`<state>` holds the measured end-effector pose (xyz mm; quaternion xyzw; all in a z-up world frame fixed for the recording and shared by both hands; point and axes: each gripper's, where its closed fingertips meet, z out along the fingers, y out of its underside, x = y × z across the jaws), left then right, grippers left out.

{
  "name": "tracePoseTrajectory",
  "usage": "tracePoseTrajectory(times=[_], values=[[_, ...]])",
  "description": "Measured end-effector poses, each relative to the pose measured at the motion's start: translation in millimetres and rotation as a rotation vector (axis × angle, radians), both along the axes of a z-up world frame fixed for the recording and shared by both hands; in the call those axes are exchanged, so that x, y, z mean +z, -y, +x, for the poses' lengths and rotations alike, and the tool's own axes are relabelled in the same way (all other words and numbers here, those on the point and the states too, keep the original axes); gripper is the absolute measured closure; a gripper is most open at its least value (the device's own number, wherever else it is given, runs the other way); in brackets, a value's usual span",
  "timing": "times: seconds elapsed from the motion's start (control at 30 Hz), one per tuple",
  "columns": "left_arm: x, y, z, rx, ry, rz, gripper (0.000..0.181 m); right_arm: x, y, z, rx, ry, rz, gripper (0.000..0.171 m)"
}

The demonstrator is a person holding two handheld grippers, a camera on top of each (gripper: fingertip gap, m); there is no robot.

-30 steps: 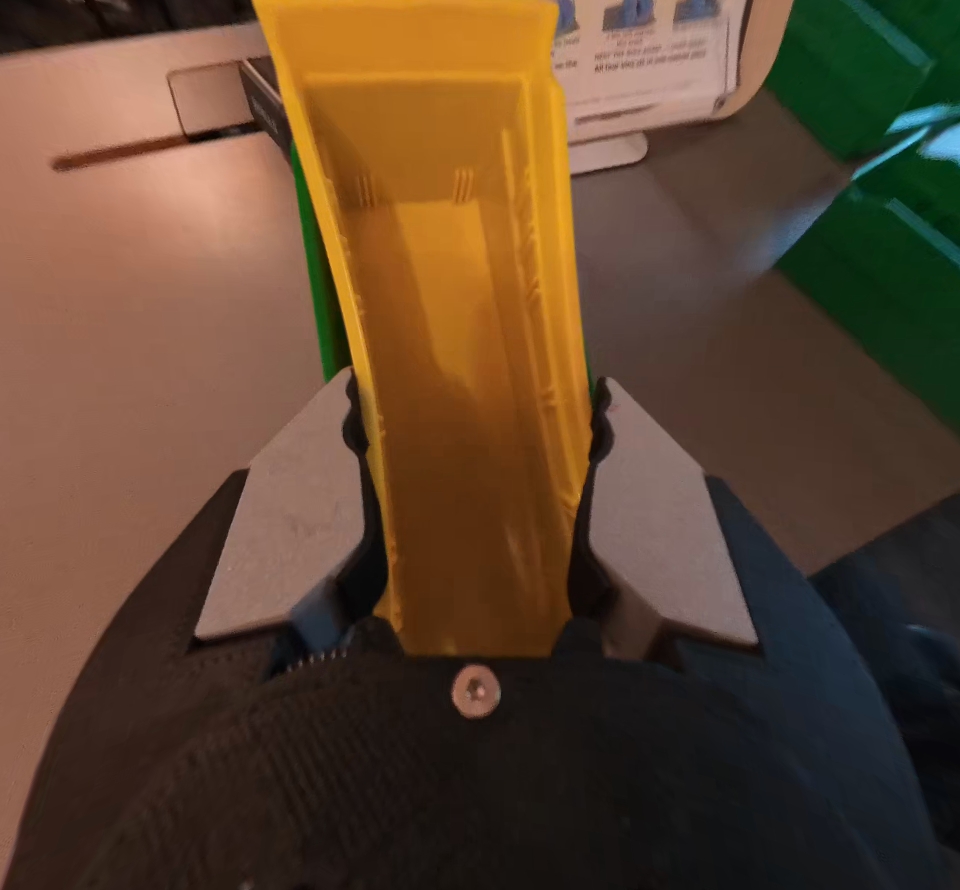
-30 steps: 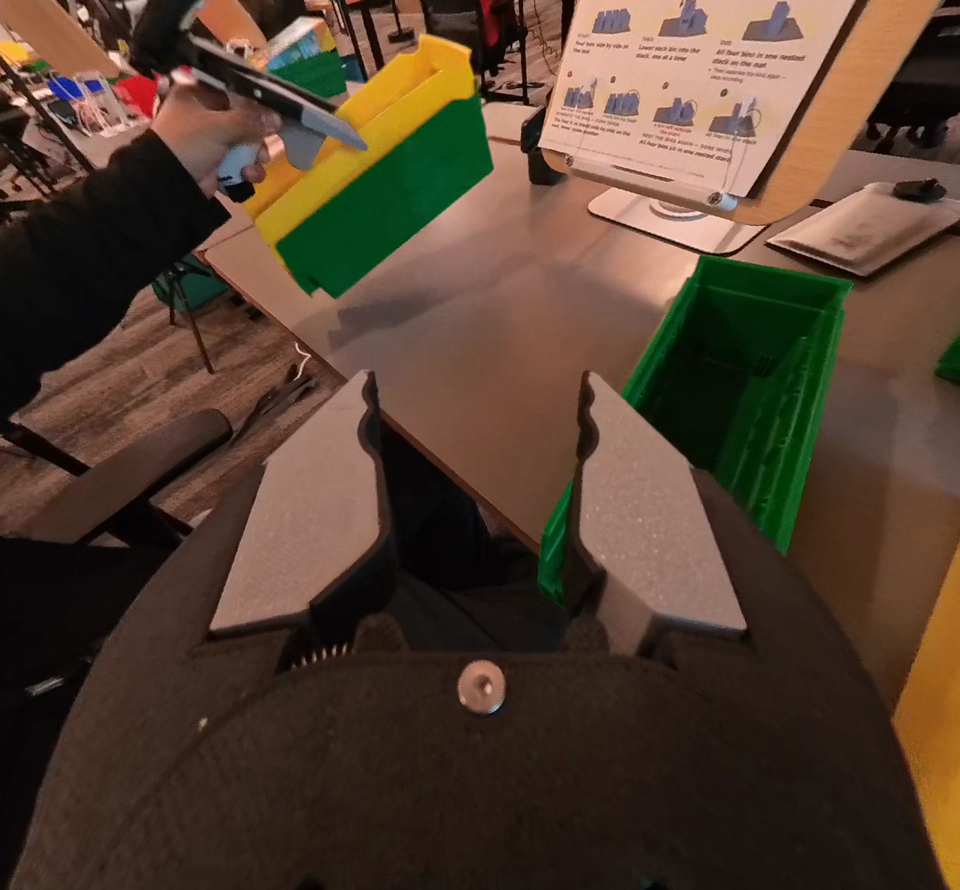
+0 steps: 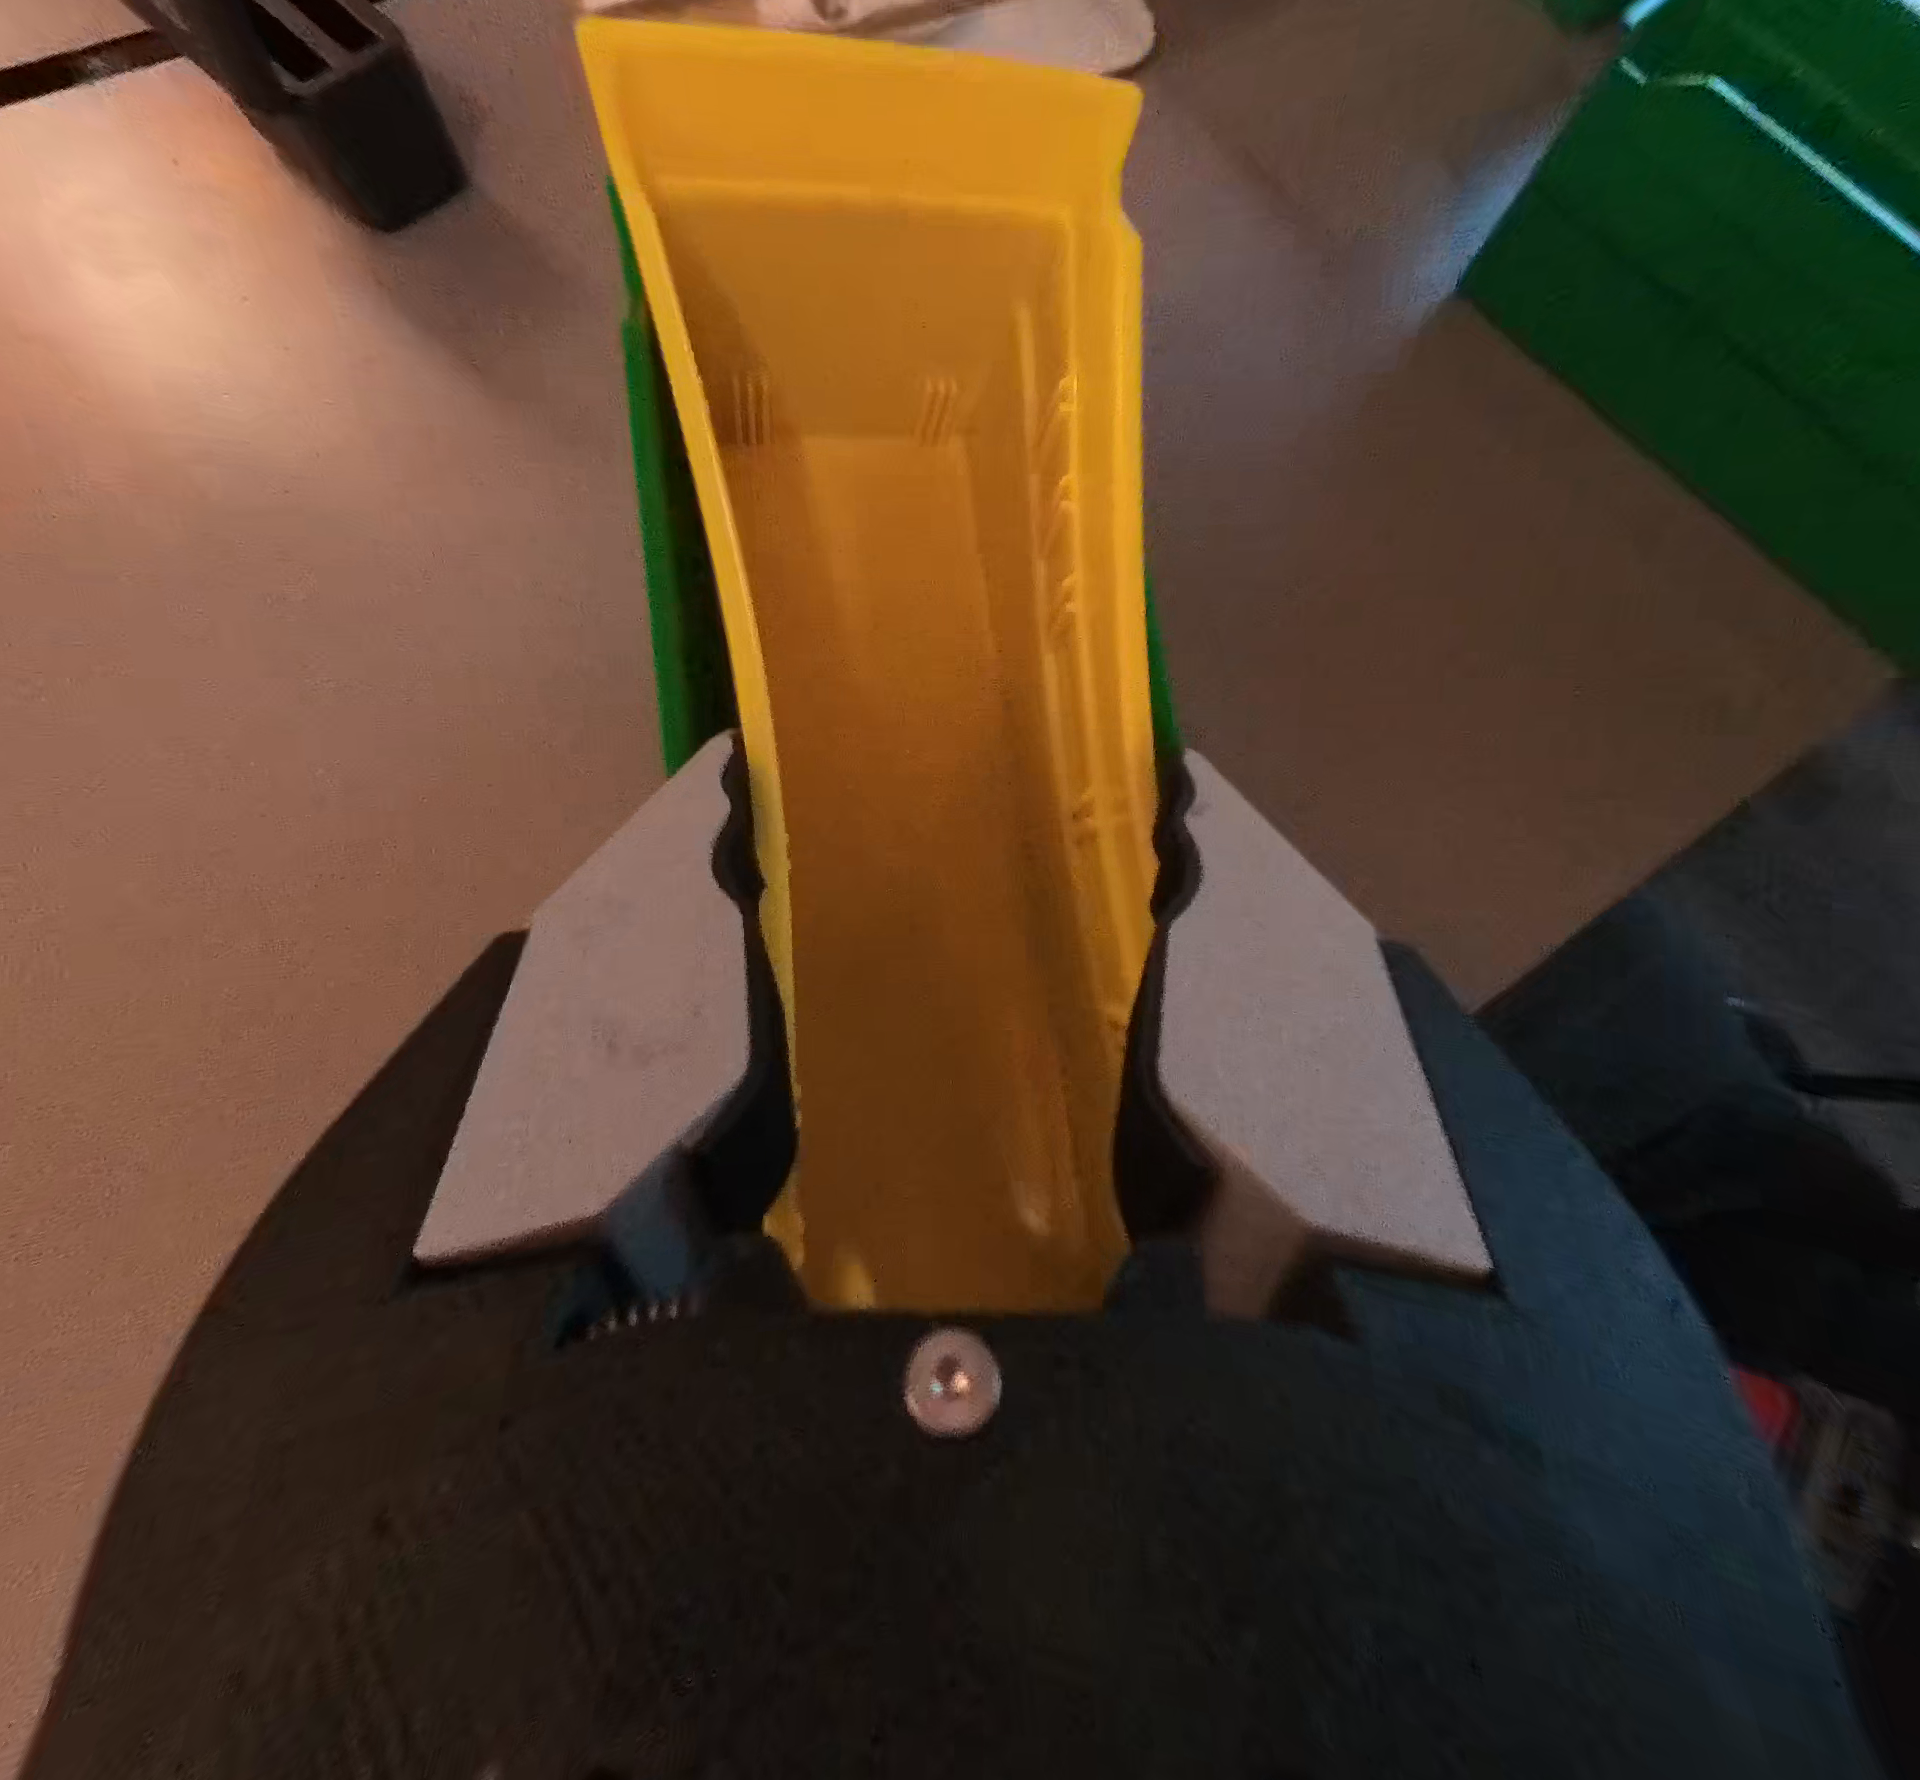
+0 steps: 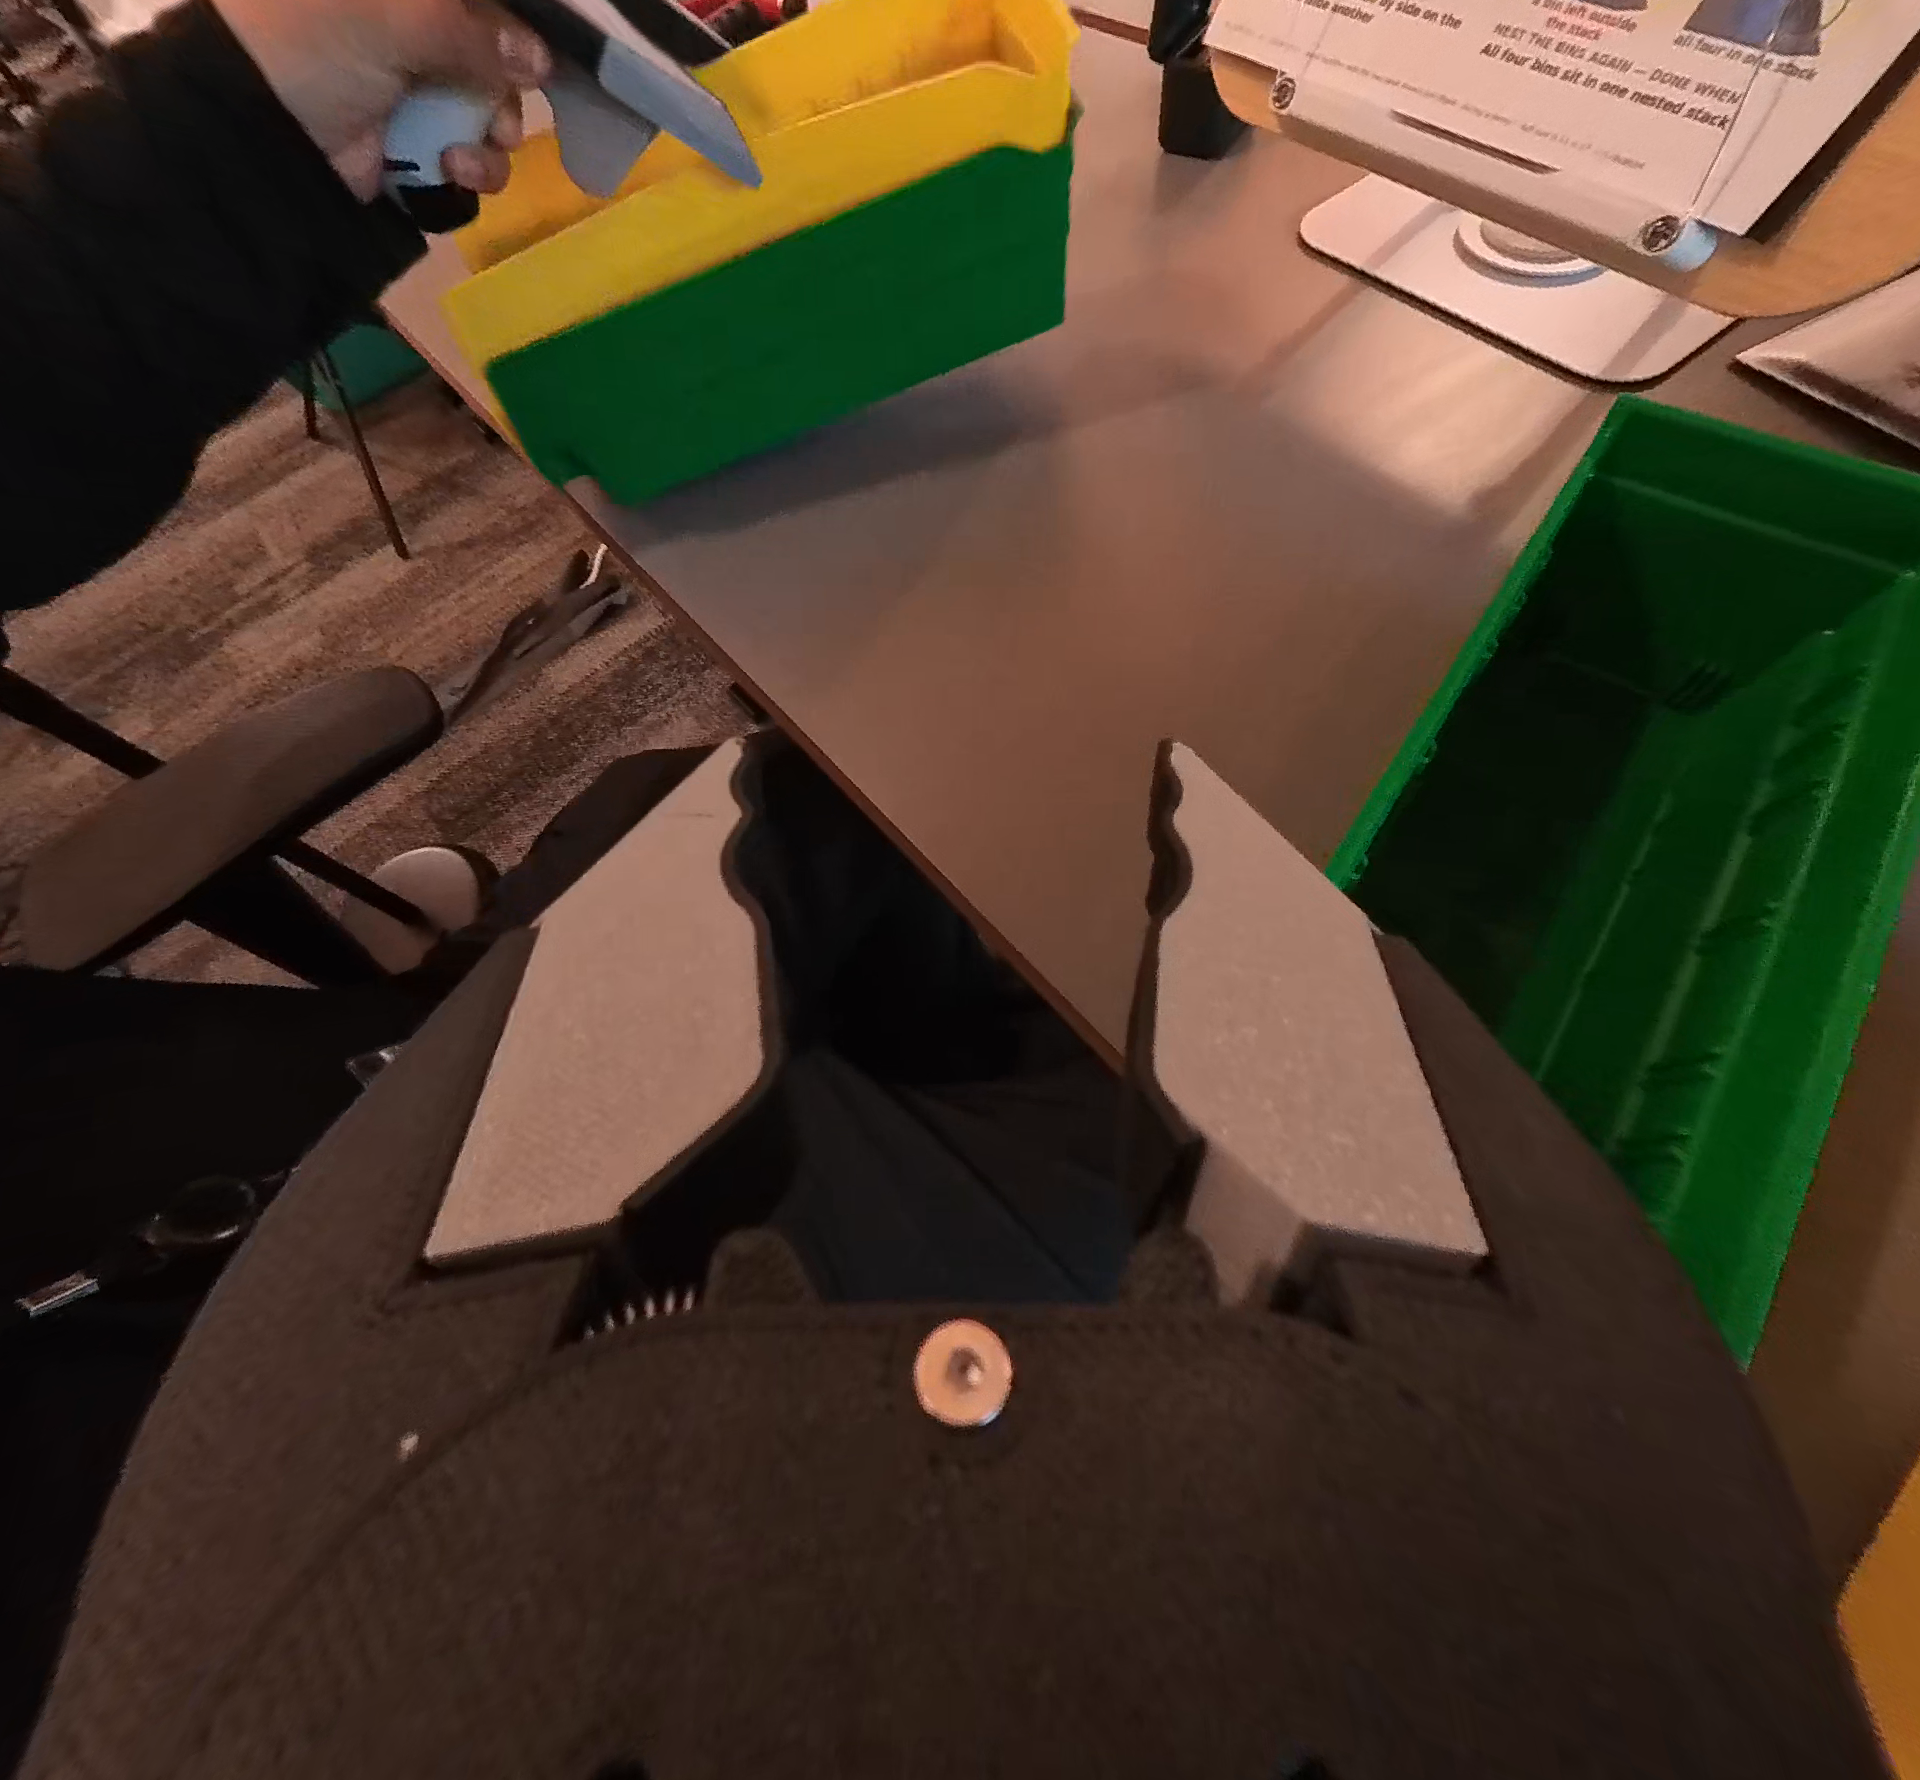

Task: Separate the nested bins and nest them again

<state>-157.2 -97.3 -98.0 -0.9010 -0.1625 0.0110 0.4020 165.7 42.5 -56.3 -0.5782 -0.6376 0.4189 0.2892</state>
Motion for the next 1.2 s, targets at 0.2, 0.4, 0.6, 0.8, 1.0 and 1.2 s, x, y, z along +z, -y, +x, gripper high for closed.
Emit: tracePoseTrajectory(times=[0.2,0.4,0.6,0.8,1.0,1.2], values=[[11.0,-3.8,10.3,-0.025,-0.012,0.019,0.103,-5.8,3.6,-5.7,0.010,0.018,-0.001,0.099],[-3.2,3.6,0.9,0.024,-0.030,-0.066,0.098,-10.3,12.7,-11.0,0.028,0.031,0.021,0.099],[-3.4,7.9,-1.5,0.035,0.109,0.017,0.094,-13.9,18.8,-16.9,0.043,0.038,0.040,0.099],[26.4,11.1,-1.8,0.032,0.045,0.067,0.093,-18.1,18.9,-19.4,0.042,0.054,0.049,0.098],[69.4,15.5,-9.7,0.056,-0.007,0.133,0.092,-10.2,9.5,-11.6,0.014,0.033,0.058,0.098],[138.8,11.0,2.6,0.039,-0.094,0.244,0.092,10.5,-16.4,6.6,-0.054,-0.045,0.031,0.099]])
